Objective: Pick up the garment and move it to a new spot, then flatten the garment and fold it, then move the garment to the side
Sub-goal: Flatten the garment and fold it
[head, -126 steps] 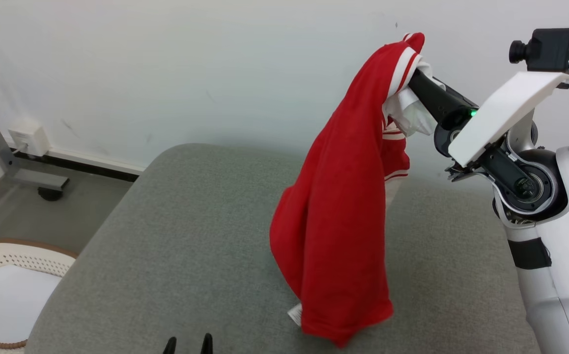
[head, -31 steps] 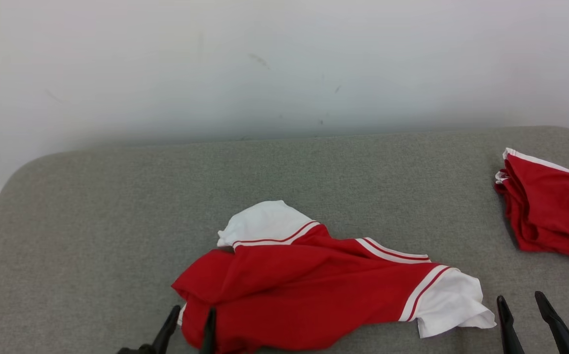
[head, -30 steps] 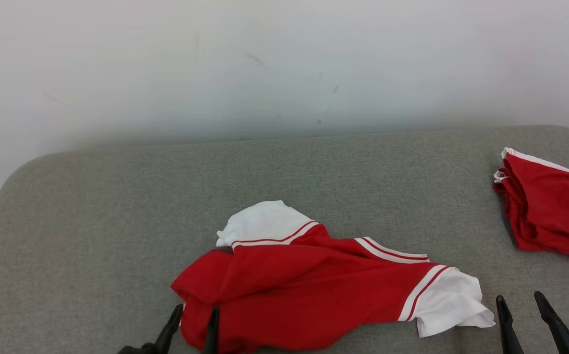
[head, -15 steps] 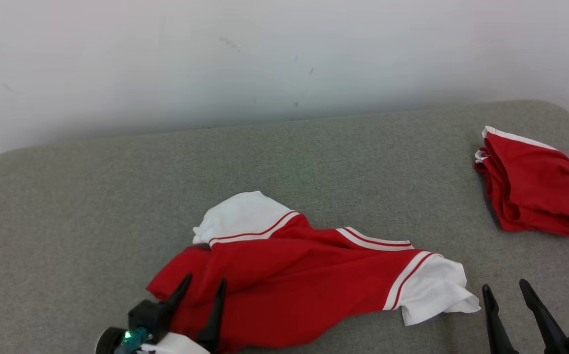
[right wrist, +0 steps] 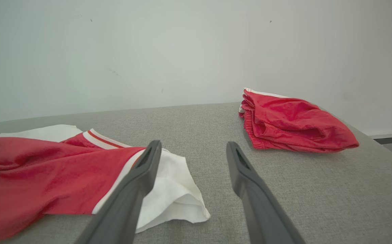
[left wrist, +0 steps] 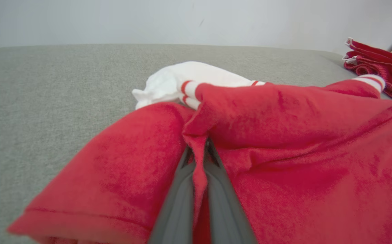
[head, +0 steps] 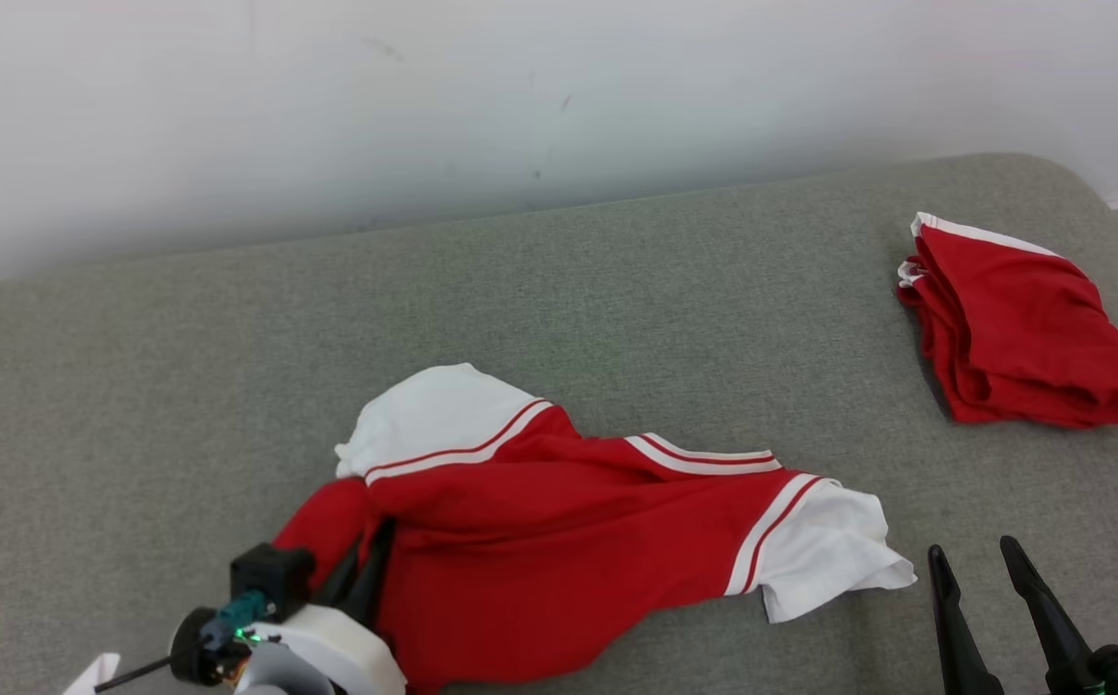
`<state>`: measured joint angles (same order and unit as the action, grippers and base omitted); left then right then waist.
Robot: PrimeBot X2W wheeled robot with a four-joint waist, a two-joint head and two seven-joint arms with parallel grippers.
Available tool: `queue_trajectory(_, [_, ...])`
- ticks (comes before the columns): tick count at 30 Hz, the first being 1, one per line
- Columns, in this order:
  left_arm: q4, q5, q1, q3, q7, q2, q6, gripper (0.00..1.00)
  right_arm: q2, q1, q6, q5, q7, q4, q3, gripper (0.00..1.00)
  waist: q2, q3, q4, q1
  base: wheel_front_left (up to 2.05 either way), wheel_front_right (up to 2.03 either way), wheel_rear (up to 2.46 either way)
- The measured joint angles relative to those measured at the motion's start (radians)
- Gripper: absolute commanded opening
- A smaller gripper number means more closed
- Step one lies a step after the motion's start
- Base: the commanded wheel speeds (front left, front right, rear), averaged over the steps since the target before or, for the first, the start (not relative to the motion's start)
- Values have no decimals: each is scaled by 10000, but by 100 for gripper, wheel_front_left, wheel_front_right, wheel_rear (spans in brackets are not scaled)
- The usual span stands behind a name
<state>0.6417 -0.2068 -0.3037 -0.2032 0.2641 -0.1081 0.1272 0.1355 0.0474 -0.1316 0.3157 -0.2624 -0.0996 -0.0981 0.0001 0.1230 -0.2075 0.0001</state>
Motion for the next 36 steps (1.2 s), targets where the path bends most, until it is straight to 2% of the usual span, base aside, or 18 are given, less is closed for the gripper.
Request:
queue_trajectory(6, [-1066,-456,-469,-56,-437,-397,12,0,-113,-38,0,21,0,-6,12,100,0,88,-153,-1,0,0,0])
queue_trajectory(13, [-3246,-587,-2115,-44,-2291,-1939,44,0,-372,-362,0,71,-2,-15,-173,100,0,398,-673,0,0,0,0])
queue_trajectory(18, [-4052,-600,-3422,-65,-3845,-3028,44,0,-635,-575,0,244,-2,-79,-219,100,0,773,-1314,0,0,0,0])
queue_trajectory(24, [-3492,-380,-5238,-278,-4732,-4247,44,0,-800,-757,0,456,-2,-284,-454,100,-1,1410,-2078,0,0,0,0])
queue_trajectory(28, [-2439,-19,-6339,-454,-4819,-4604,44,0,-819,-984,0,738,-2,-313,-631,100,0,1900,-2523,1,0,0,0])
queue_trajectory(31, [-1672,247,-6851,-520,-4345,-4715,-46,1,-826,-1150,0,1012,-2,-320,-802,100,0,2252,-2798,1,0,0,0])
queue_trajectory(32, [-1396,311,-6963,-562,-4213,-4748,-46,16,-826,-1186,0,1072,-2,-330,-830,100,0,2355,-2880,1,0,0,0])
queue_trajectory(33, [-1112,290,-6999,-520,-4100,-4721,-86,39,-828,-1224,0,1099,-2,-336,-840,100,0,2442,-2953,1,0,0,0])
queue_trajectory(34, [-855,295,-7001,-566,-3979,-4713,-119,72,-828,-1250,0,1118,-2,-343,-840,100,0,2520,-3010,1,0,0,0])
queue_trajectory(35, [-644,307,-6991,-683,-3837,-4715,-113,100,-828,-1255,0,1160,-2,-366,-828,100,0,2587,-3052,2,0,0,0])
queue_trajectory(36, [-441,290,-6974,-704,-3735,-4660,-84,100,-830,-1254,0,1162,-2,-403,-803,100,-1,2634,-3066,2,0,0,0])
